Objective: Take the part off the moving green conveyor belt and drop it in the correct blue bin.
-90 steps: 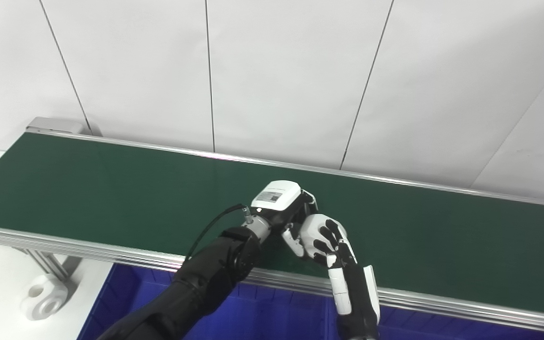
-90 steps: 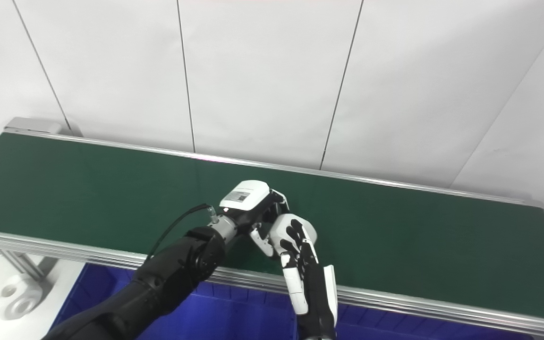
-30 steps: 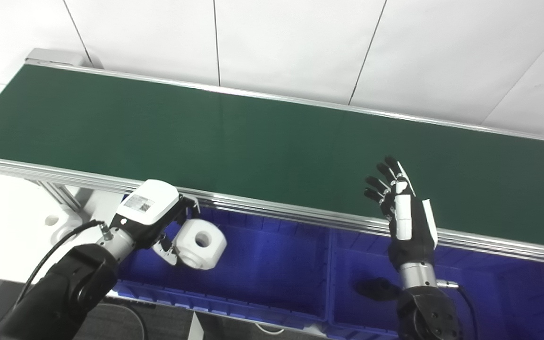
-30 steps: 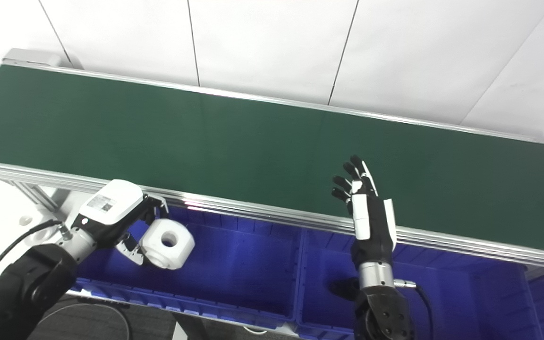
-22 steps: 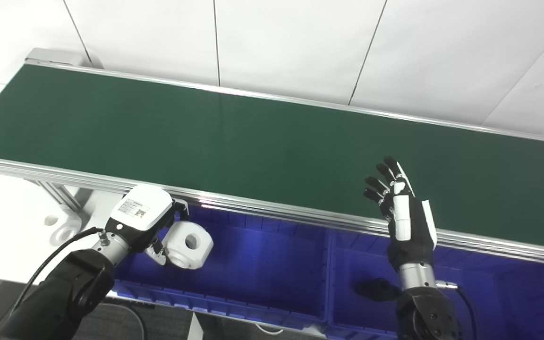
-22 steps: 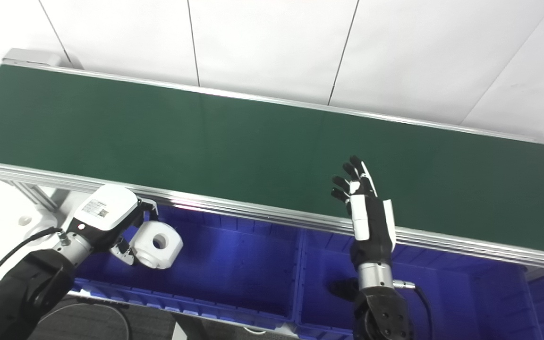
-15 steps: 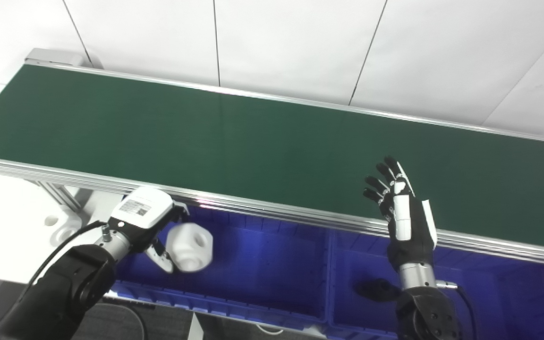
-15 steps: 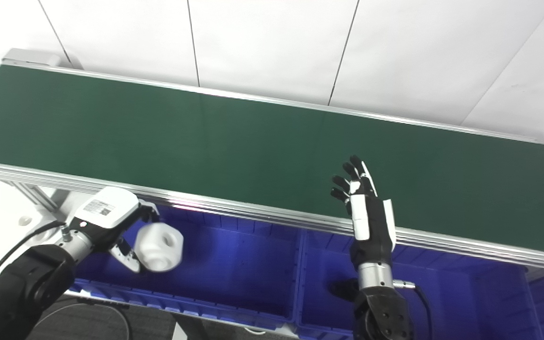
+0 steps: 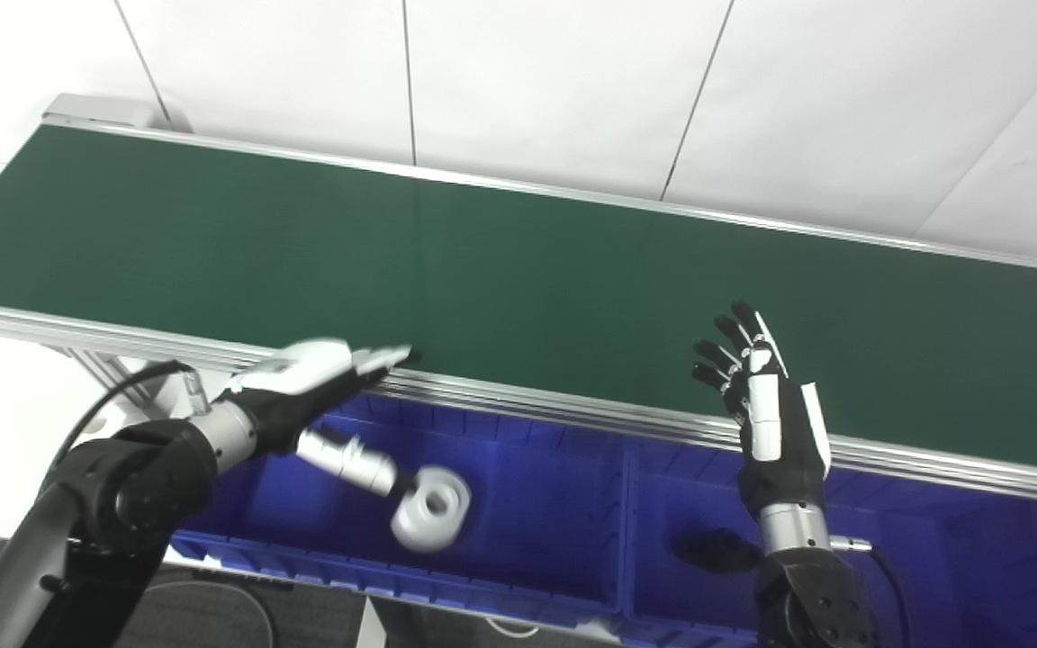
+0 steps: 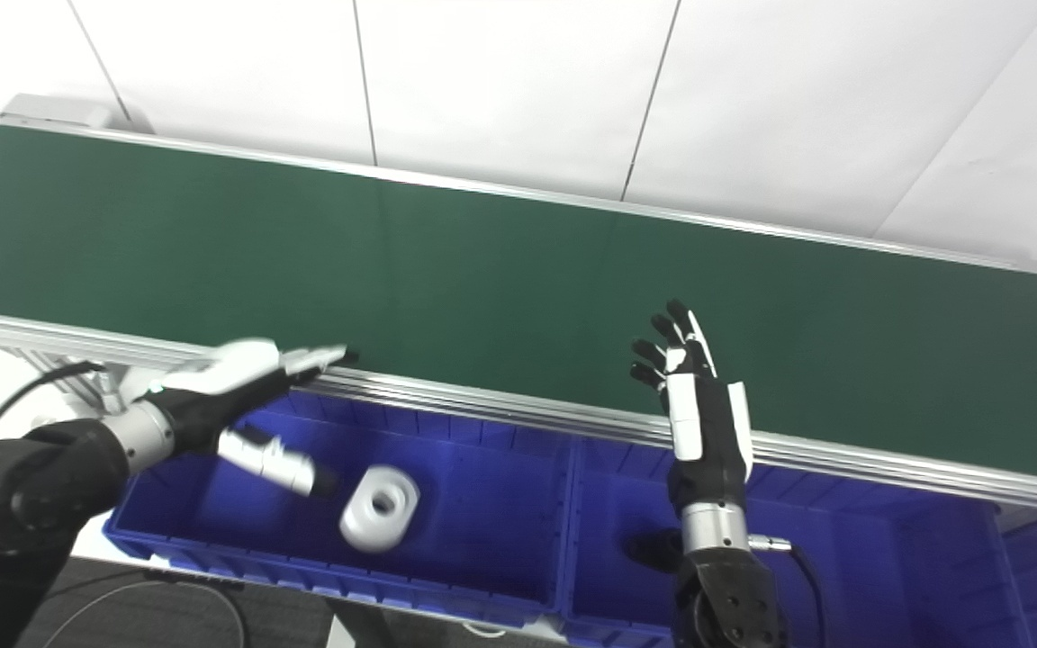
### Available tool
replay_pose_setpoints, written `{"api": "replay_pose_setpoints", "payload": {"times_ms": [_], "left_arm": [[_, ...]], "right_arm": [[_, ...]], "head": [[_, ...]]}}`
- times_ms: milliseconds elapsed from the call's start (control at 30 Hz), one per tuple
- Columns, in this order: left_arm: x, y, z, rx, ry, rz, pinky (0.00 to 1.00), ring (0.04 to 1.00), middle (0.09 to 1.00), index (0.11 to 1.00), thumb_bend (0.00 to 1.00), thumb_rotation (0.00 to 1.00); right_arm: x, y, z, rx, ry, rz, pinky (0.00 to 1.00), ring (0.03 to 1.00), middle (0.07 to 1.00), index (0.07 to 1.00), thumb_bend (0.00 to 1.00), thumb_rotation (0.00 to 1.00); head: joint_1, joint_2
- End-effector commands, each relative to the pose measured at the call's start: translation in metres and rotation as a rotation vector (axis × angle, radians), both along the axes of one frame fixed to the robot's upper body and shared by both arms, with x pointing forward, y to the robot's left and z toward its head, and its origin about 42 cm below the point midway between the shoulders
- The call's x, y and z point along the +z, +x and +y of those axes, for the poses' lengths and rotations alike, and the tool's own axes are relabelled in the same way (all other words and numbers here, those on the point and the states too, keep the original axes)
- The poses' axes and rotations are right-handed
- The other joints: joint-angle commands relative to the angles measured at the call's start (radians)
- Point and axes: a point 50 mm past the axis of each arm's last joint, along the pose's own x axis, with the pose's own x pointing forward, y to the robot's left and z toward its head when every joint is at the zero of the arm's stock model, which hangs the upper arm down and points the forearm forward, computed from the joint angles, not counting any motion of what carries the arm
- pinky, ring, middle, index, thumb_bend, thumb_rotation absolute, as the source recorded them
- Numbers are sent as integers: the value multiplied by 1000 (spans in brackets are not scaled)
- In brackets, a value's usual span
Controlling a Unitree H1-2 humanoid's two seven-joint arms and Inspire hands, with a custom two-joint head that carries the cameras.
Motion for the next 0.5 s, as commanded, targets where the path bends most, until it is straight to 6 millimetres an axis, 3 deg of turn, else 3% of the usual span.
{"api": "replay_pose_setpoints", "payload": {"times_ms": [0,33,167,233,300,333,467], "left_arm": [[2,-3,-6,78,-187,21,973,1000,1000,1000,911,813],[-2,-3,-10,120,-293,33,946,1000,1000,1000,903,820],[-28,7,-23,258,-606,73,994,1000,1000,1000,814,862],[-37,14,-27,268,-703,85,999,1000,1000,1000,774,841],[-46,20,-33,283,-802,90,1000,1000,1000,1000,801,859],[-51,21,-38,305,-856,99,1000,1000,1000,1000,807,817],[-63,14,-53,344,-903,96,1000,1000,1000,1000,816,804]], "right_arm": [[8,-3,1,-14,-3,-79,798,837,917,950,857,982],[7,-7,0,-32,-2,-77,802,837,915,950,860,984],[8,-25,1,-133,45,-85,782,847,912,949,871,948],[7,-32,3,-161,64,-98,804,862,922,959,860,939],[7,-41,6,-193,75,-108,866,886,949,980,871,960],[6,-47,7,-219,74,-105,866,884,945,972,870,959],[1,-66,7,-284,31,-86,870,882,932,968,873,989]], "head": [[-68,-7],[-92,-10],[-192,-20],[-214,-24],[-225,-29],[-228,-31],[-231,-40]]}}
